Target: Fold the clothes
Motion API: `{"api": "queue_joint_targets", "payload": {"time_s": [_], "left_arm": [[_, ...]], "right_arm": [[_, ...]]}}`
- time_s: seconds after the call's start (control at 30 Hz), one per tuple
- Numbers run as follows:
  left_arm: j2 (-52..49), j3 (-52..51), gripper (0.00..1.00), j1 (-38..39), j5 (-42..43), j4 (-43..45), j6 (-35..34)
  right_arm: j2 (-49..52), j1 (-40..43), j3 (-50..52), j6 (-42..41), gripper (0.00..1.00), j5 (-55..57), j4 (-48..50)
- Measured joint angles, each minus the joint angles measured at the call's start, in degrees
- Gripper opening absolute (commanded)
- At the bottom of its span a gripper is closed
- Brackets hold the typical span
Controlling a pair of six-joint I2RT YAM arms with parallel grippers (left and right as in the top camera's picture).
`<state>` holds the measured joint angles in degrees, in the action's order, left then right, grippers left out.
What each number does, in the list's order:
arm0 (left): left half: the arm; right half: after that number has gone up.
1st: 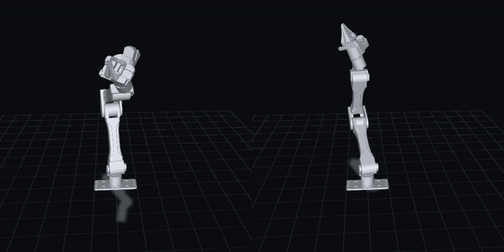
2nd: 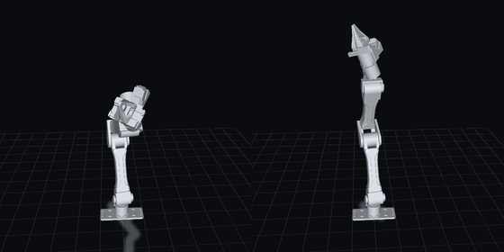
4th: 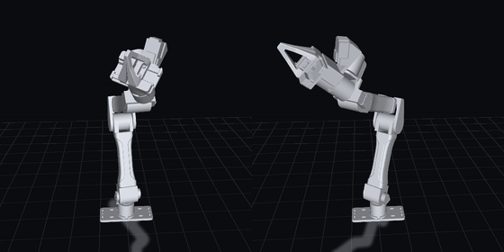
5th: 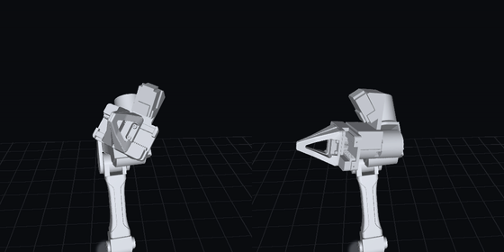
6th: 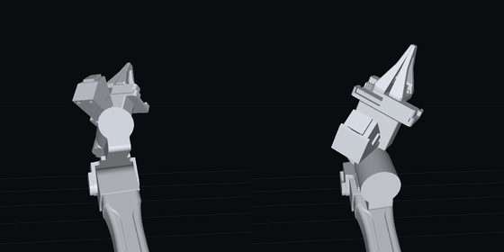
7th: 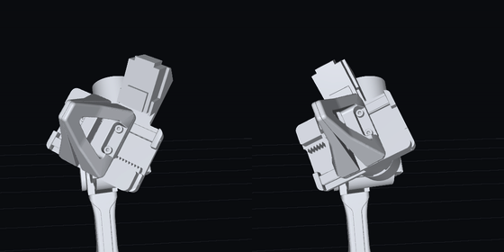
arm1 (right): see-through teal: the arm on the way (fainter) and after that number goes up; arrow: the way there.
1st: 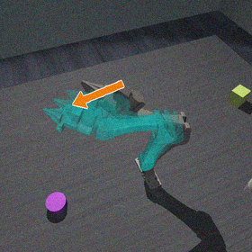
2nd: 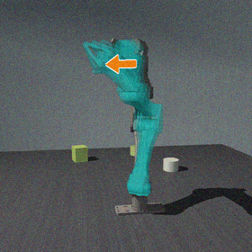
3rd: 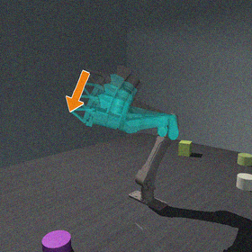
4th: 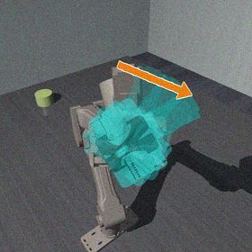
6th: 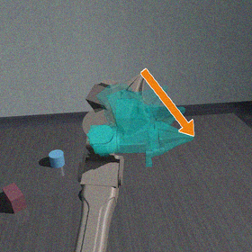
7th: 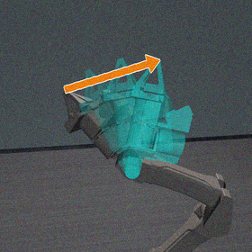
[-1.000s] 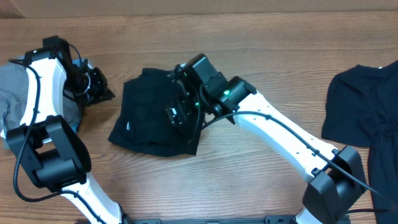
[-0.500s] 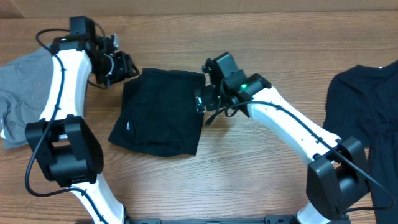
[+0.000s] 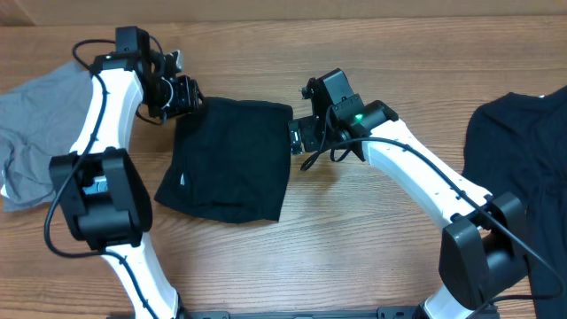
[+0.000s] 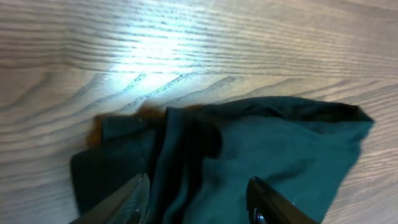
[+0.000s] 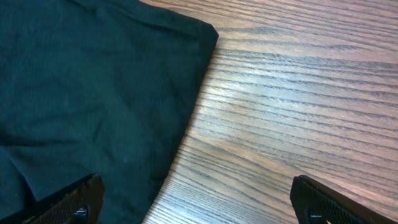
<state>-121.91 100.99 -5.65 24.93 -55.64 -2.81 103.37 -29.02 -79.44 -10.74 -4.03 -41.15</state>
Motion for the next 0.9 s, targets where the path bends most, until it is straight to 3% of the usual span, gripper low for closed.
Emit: {"api": "queue_joint_targets", "payload": {"time_s": [0.1,0.3,0.57,0.9], "left_arm": [[-1.6,0.0,0.54,0.1,0.3,0.0,0.5],[-3.0,0.0,0.29,0.7,0.7,-0.1,1.8],[-3.0,0.0,0.12,0.8,1.1,-2.0,2.8],[-3.0,5.1,0.09,0.3,1.0,-8.2,3.0]], "right_arm": [[0.0,0.0,0.0,0.0,1.0,0.0,0.0],[0.0,0.0,0.0,0.0,1.0,0.0,0.0],[0.0,0.0,0.0,0.0,1.0,0.0,0.0],[0.0,0.0,0.0,0.0,1.0,0.0,-0.1]]}}
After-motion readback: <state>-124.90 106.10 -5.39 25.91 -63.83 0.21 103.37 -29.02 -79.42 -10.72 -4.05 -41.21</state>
